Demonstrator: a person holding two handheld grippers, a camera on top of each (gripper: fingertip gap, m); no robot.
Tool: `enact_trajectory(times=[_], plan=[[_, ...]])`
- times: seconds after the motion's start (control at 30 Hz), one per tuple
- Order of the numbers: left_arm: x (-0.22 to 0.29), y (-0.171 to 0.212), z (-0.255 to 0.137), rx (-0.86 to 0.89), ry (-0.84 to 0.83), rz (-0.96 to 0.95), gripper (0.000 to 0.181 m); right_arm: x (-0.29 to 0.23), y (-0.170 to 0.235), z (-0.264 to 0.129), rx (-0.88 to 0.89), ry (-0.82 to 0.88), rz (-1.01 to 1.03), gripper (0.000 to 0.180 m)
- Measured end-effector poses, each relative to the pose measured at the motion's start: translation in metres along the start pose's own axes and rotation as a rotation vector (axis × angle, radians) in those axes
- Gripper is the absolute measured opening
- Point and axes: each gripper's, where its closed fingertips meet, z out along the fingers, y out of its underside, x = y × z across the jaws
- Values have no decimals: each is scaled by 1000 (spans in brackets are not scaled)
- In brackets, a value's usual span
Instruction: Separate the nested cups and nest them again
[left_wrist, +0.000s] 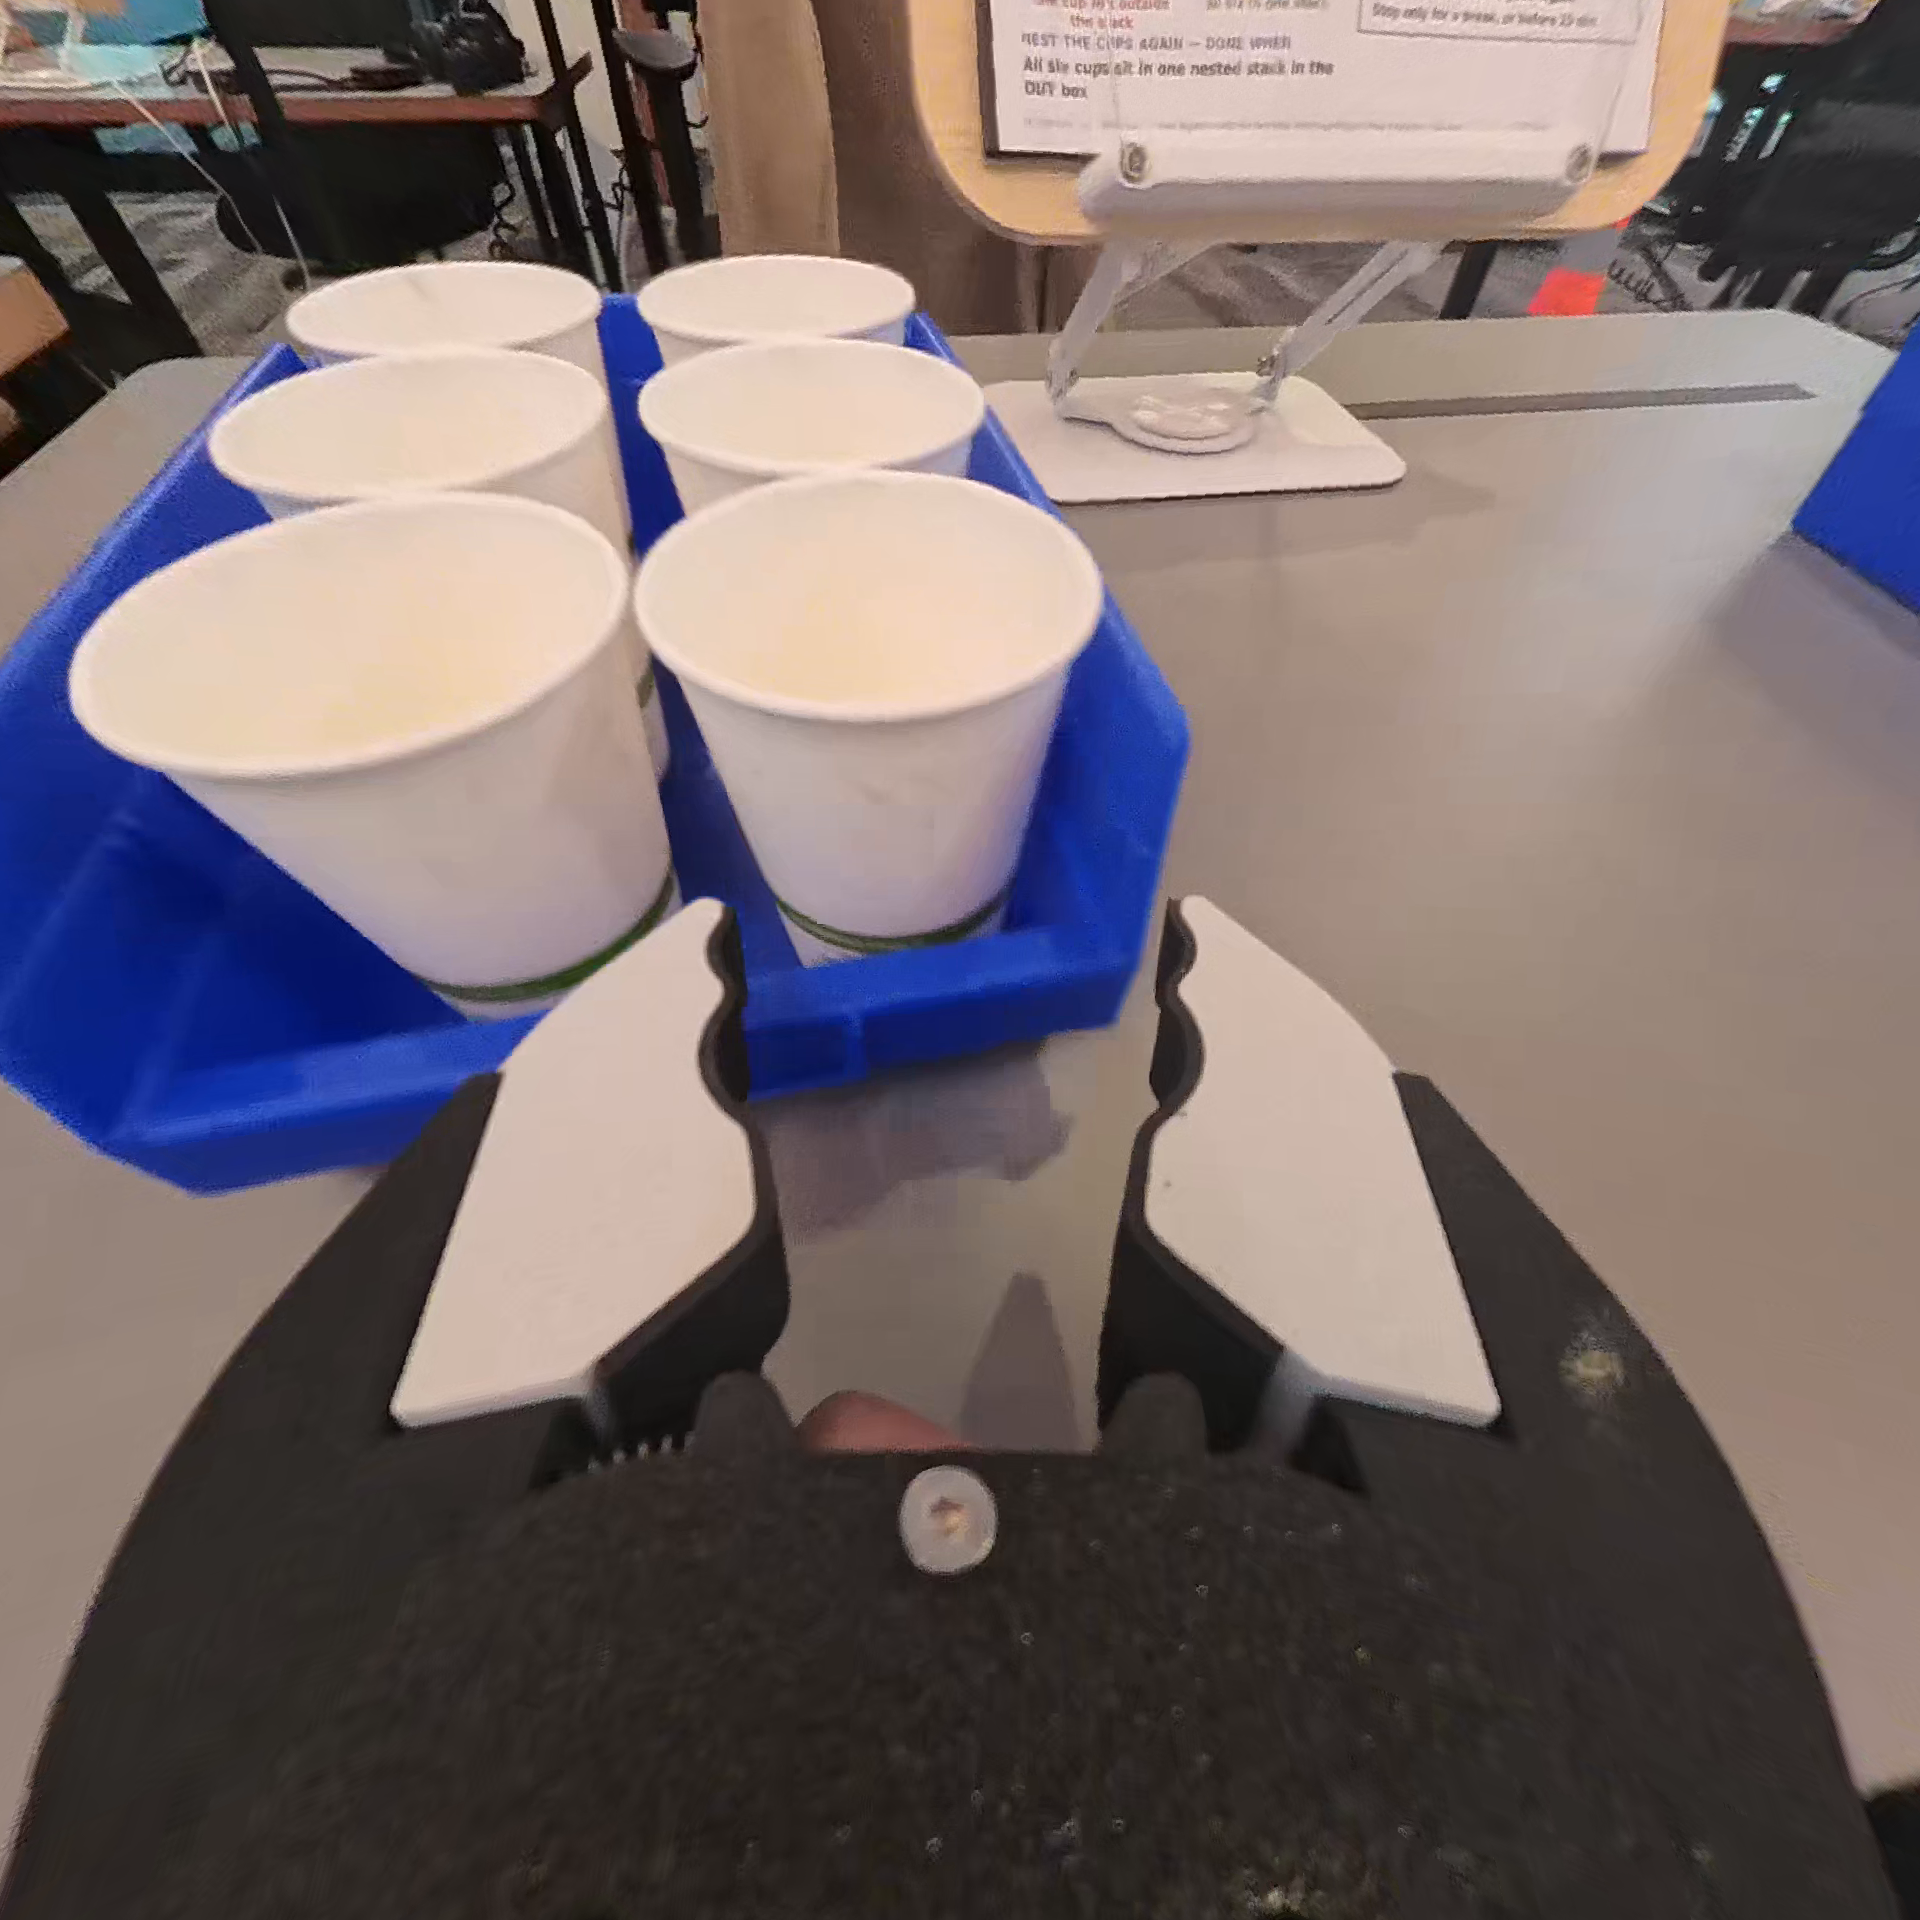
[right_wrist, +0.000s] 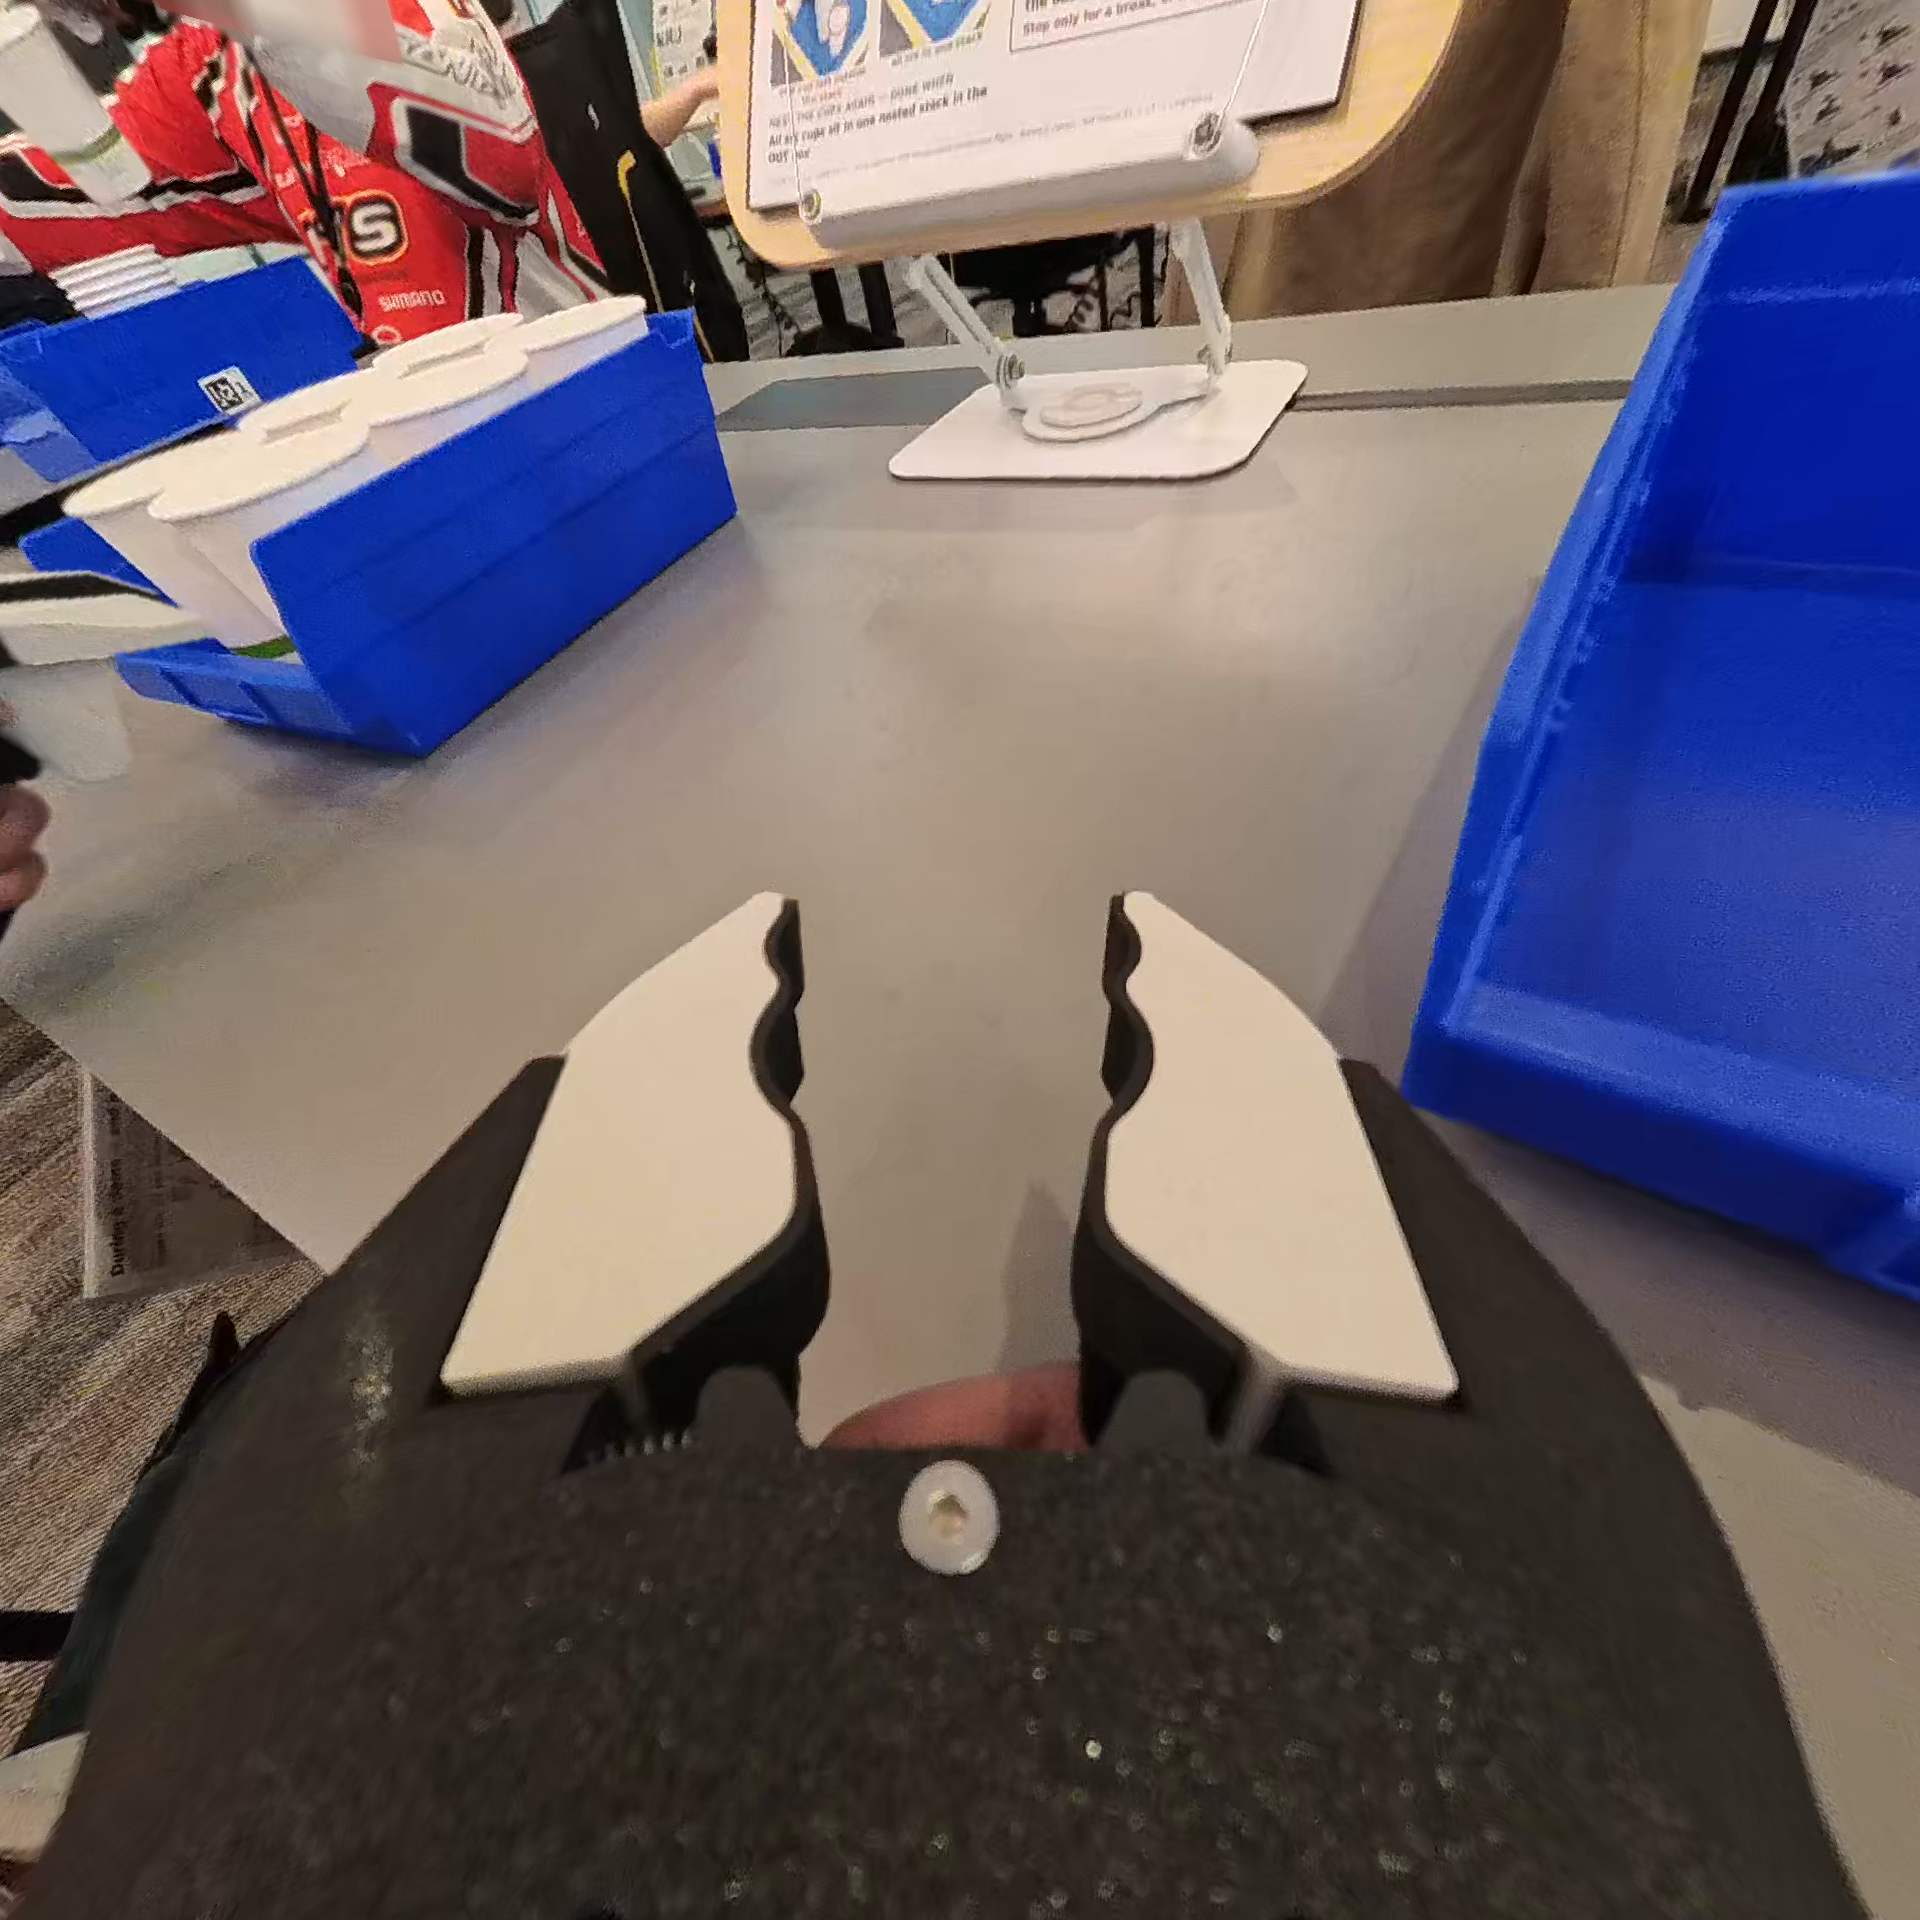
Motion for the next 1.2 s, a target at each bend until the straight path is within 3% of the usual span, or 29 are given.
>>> enact_trajectory(times=[0.3, 0.57, 0.7, 0.87, 0.93, 1.03, 1.1, 1.2], plan=[[-14, -23, 48, 75, 126, -13, 76, 7, -7, 1, -2, 15, 7, 53], [-15, -27, 74, 2, 94, 84, 83, 1, 3, 5, -35, -10, 46, 50], [-14, -30, 66, 17, 97, 103, 81, 2, -1, 6, -33, -9, 40, 49], [-17, -66, 17, 123, 180, 54, 80, 8, -14, 2, -36, -25, -22, 50], [-5, -82, -6, 132, 312, 63, 80, 7, -23, 2, -52, -88, -62, 49], [30, -99, -29, 92, 567, 129, 80, -20, -49, 3, -79, -359, -72, 59], [59, -107, -32, 66, 696, 195, 80, -47, -71, 2, -94, -562, -108, 64], [113, -112, -30, 34, 877, 309, 80, -74, -104, 13, -71, -690, -275, 76]])
